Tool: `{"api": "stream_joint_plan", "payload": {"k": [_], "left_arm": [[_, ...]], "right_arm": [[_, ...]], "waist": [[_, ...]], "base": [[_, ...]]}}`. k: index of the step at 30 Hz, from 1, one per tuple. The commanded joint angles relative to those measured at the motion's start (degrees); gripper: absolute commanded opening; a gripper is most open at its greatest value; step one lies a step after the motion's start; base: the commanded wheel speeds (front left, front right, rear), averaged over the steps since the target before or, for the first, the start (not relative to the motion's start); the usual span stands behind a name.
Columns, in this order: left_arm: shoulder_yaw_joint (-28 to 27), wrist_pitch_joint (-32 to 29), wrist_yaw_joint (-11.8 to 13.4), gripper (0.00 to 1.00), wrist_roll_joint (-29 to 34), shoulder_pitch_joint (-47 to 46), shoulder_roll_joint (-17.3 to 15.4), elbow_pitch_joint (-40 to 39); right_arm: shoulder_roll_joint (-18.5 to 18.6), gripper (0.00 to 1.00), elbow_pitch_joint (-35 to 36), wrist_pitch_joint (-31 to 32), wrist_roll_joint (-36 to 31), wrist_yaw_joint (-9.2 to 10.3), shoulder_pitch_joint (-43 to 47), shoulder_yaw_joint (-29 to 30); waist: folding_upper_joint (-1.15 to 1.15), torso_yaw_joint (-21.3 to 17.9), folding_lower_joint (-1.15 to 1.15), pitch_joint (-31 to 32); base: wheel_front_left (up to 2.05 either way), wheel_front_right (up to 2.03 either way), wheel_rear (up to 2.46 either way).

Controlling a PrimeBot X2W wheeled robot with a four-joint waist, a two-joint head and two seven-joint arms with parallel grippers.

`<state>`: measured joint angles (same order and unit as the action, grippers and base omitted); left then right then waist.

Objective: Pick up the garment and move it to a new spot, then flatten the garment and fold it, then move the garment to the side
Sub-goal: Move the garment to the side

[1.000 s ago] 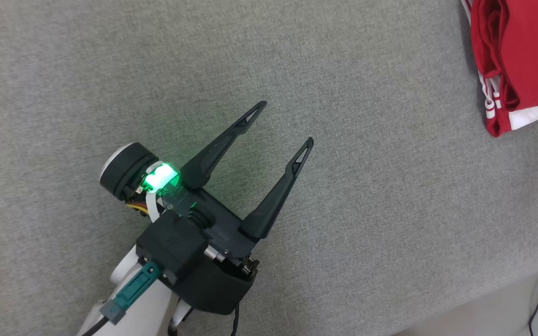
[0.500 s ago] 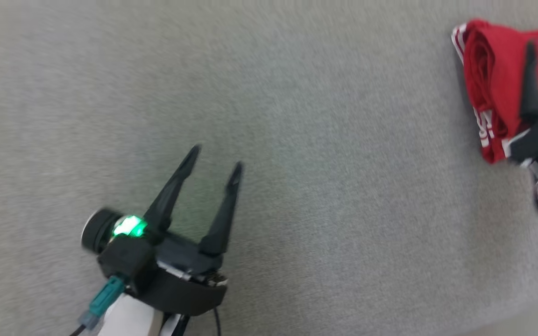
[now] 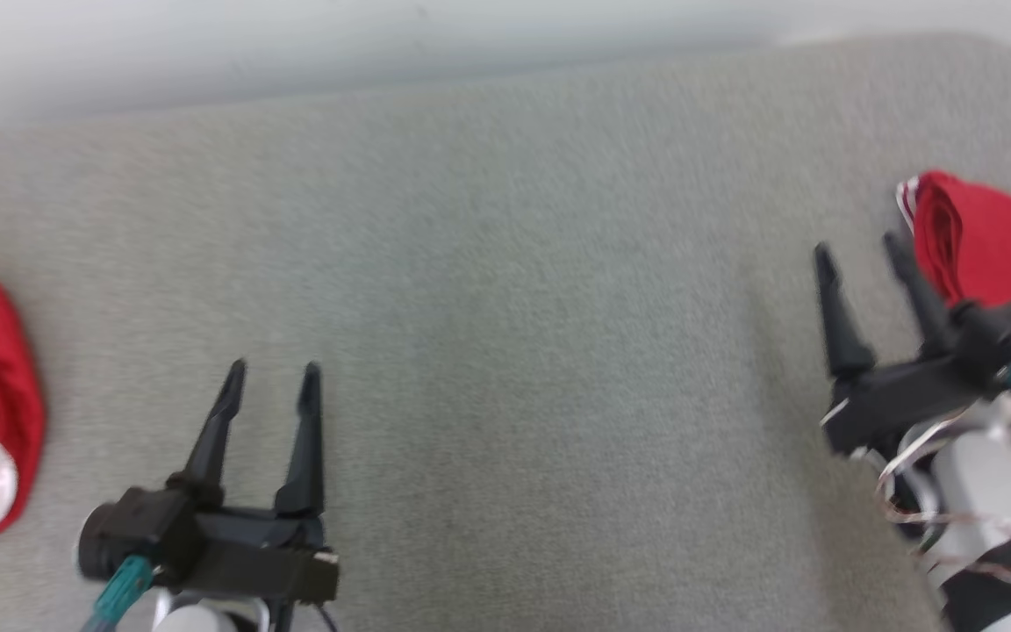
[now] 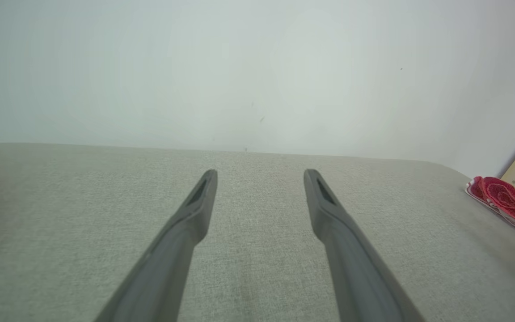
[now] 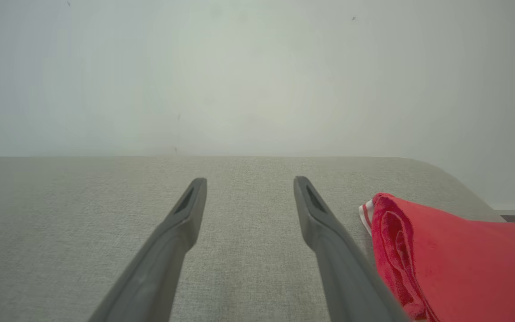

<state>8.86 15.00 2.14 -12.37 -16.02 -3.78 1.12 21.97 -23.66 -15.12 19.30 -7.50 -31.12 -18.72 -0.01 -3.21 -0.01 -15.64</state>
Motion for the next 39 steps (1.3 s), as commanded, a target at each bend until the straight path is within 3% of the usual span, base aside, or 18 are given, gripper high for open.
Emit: {"api": "stream_joint_plan", "payload": {"k": [1, 7, 15, 19, 25, 39], "left_arm": [[-1.4, 0.2, 0.2, 1.00, 0.6, 1.8, 0.1, 0.1], [-5.9, 0.2, 0.7, 1.00, 3.1, 6.3, 0.5, -1.6], [-7.5, 0.2, 1.1, 1.00, 7.8, 13.8, 0.8, -5.5], [-6.7, 0.2, 0.0, 1.00, 9.2, 17.2, 0.8, -6.6], [-6.2, 0.2, -1.0, 1.00, 5.4, 22.4, 0.9, -5.7], [-5.2, 0.2, -0.2, 1.00, 5.5, 25.5, 0.9, -4.7]], "right_arm": [[-1.2, 1.00, 0.7, 0.0, -0.4, 0.02, 2.1, -0.2], [-4.9, 1.00, 3.8, 0.0, -1.5, 0.02, 8.3, 0.1], [-10.0, 1.00, 10.9, 0.0, -5.9, 0.02, 18.6, 3.2], [-10.7, 1.00, 13.5, 0.0, -7.6, 0.02, 22.7, 3.2], [-11.1, 1.00, 17.3, 0.0, -9.3, 0.02, 30.0, 3.3], [-13.4, 1.00, 20.9, 0.0, -11.2, 0.02, 37.5, 5.4]], "waist": [[0.01, 4.5, 0.01, 5.7], [0.01, 5.8, 0.01, 11.2], [0.01, 5.7, 0.01, 16.6], [0.01, 5.2, 0.01, 18.2], [0.01, 5.0, 0.01, 21.2], [0.01, 4.2, 0.01, 22.4]], "base": [[0.00, 0.00, 0.00], [0.00, 0.00, 0.00], [0.00, 0.00, 0.00], [0.00, 0.00, 0.00], [0.00, 0.00, 0.00], [0.00, 0.00, 0.00]]}}
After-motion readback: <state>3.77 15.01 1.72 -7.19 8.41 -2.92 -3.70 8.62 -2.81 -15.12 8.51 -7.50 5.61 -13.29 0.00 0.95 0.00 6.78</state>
